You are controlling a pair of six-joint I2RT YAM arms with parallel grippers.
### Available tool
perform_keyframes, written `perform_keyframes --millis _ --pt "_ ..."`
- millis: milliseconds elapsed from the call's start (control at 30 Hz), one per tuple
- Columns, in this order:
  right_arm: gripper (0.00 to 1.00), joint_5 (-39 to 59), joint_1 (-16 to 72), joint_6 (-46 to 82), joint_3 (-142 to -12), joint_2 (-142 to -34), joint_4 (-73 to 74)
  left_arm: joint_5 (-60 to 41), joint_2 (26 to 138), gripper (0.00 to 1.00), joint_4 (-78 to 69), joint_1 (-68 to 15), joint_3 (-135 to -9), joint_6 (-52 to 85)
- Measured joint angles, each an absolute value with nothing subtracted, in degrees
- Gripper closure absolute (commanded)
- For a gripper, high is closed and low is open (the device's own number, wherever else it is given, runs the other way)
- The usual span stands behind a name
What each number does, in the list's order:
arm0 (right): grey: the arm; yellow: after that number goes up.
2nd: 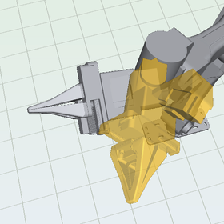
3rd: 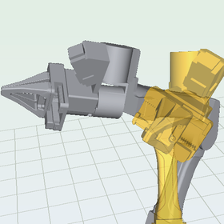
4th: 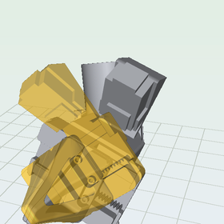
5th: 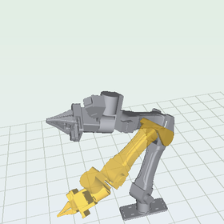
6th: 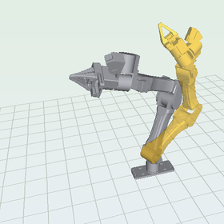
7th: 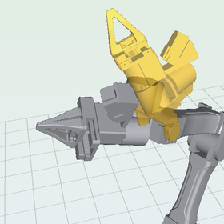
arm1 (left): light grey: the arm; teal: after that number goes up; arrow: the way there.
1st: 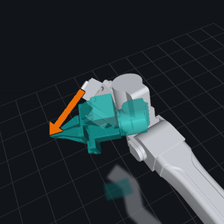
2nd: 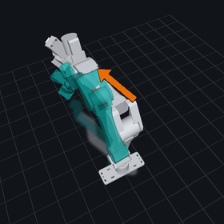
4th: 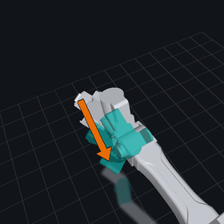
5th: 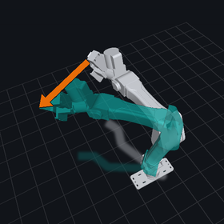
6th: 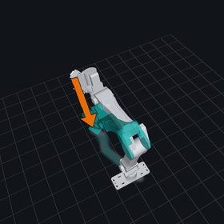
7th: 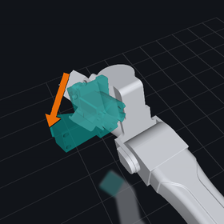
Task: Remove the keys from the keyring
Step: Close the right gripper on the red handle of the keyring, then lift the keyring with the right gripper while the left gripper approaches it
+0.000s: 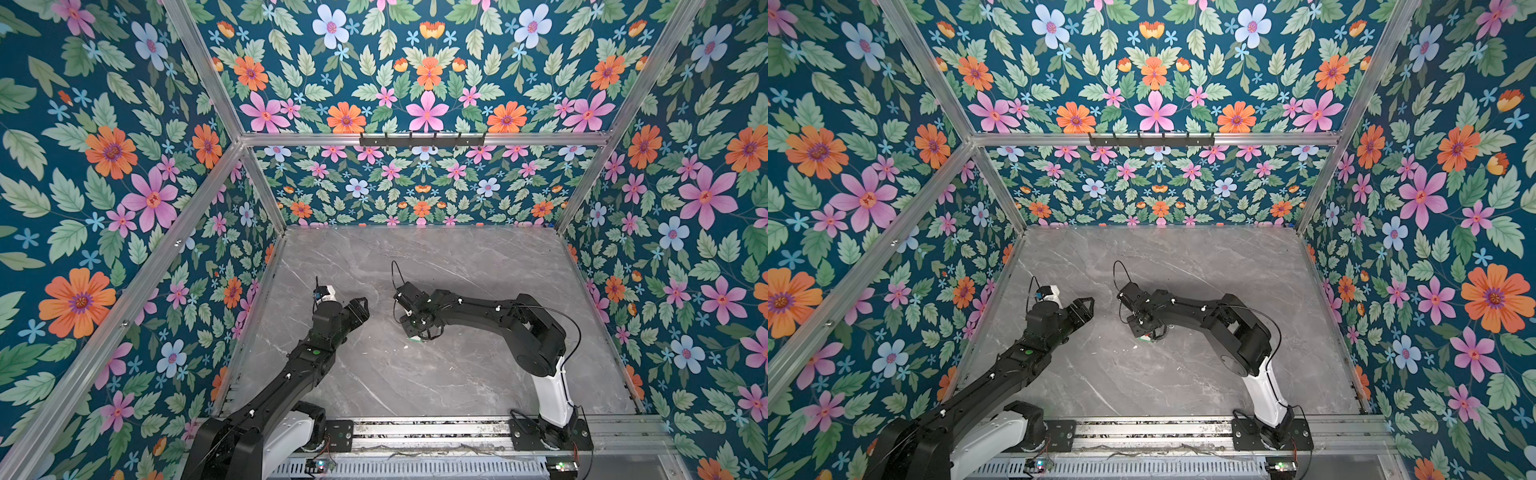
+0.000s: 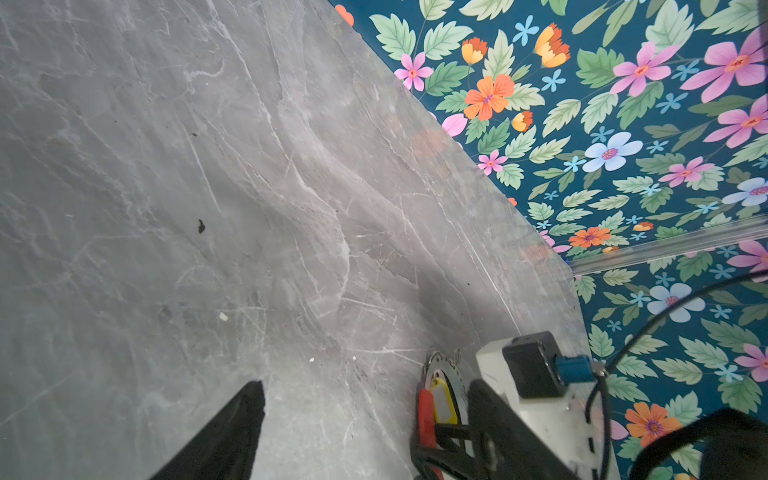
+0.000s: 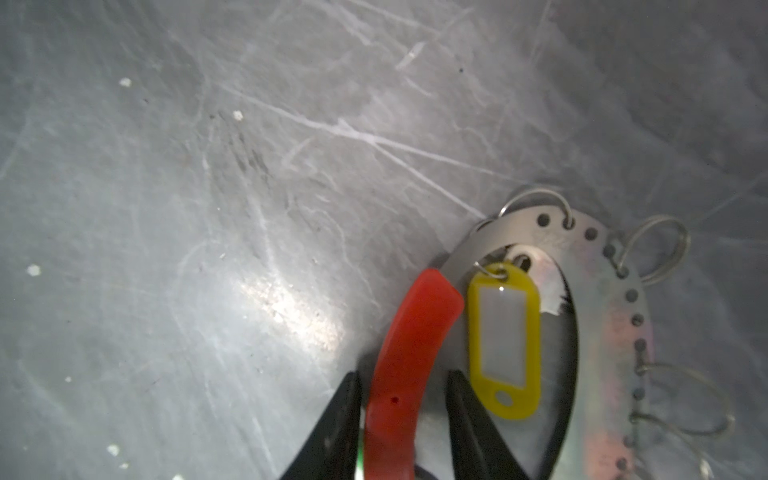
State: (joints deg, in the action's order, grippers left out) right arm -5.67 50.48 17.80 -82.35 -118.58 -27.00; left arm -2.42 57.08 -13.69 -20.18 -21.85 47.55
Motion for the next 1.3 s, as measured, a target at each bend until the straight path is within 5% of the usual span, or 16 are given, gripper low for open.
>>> perform_keyframes --millis 467,1300 --pt "0.82 -4.2 50.1 16.3 -75.5 -113.4 -23.7 -2.9 56.2 0.18 -13.5 -20.7 -23.9 47.4" --pt "0.82 25.4 36.7 19.9 -56.7 -80.1 -4.5 -21.4 59.2 0.22 -33.0 -23.2 -23.5 49.7"
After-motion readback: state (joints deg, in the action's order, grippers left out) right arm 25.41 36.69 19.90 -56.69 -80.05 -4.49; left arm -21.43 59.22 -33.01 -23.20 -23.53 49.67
